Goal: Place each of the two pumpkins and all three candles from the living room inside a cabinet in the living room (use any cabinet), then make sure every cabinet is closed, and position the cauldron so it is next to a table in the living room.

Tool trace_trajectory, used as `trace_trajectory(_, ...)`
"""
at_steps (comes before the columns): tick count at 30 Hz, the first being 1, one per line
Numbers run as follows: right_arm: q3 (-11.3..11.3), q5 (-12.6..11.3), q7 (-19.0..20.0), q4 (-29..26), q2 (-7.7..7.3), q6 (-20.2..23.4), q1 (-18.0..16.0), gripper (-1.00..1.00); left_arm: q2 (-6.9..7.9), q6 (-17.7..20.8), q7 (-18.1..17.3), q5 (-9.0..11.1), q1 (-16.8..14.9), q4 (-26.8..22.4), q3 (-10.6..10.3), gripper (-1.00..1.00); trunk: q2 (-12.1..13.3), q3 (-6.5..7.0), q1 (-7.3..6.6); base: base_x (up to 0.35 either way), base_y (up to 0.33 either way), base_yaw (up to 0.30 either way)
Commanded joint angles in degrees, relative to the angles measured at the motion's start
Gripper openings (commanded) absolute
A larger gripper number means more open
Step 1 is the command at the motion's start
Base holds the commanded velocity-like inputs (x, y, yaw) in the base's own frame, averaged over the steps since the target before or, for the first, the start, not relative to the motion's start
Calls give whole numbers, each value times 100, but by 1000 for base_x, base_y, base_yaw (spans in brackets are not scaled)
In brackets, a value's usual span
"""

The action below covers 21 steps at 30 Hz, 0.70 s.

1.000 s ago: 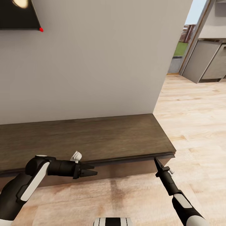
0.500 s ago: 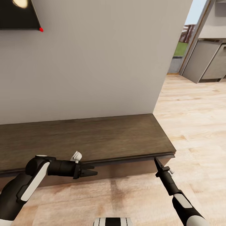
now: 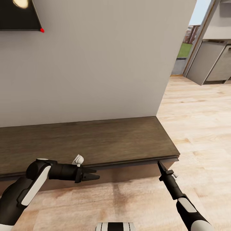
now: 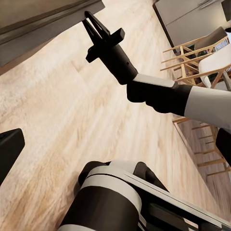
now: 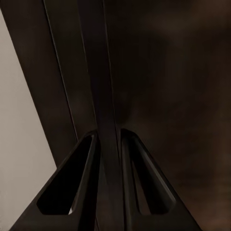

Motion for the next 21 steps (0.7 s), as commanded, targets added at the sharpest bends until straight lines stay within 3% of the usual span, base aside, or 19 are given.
trace_trajectory(1,-24,0,38,21,-2,13,-1,-100,4,23,-10,6,-5,0,-6,100,-1,-5,0,0,0,0)
trace_trajectory(21,-32,11,20,21,-4,15,-1,-100,4,23,-1,6,-5,0,-6,100,-1,-5,0,0,0,0)
